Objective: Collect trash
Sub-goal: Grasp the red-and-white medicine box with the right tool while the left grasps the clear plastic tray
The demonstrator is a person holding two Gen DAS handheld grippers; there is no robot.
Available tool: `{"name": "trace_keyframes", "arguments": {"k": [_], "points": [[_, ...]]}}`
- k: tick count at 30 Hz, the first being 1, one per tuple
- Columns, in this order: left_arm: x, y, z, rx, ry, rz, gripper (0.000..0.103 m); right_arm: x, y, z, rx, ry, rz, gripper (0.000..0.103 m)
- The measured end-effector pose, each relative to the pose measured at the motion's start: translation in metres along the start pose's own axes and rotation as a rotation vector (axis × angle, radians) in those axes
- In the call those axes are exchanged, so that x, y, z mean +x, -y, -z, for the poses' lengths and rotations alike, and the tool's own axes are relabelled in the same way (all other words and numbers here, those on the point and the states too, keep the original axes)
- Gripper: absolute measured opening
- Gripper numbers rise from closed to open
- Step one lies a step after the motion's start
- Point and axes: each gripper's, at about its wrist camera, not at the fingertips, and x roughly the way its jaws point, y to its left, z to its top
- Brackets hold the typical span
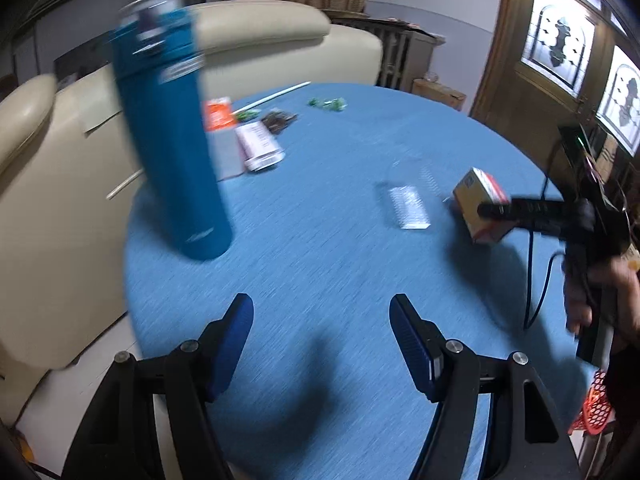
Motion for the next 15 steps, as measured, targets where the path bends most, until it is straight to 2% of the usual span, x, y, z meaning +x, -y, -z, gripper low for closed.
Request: {"name": "trace_keyframes", "arguments": {"k": [10, 15], "points": [[0.072, 0.06, -0.072, -0.008, -0.076, 0.147, 0.072, -0.056, 0.063, 0.035, 0.107, 0.053, -0.053, 0.05], [0.108, 0.08, -0.088, 0.0, -0.098, 0.135, 0.072, -0.082, 0.088, 0.053, 0.133, 0.094, -0.042, 0.05]]}}
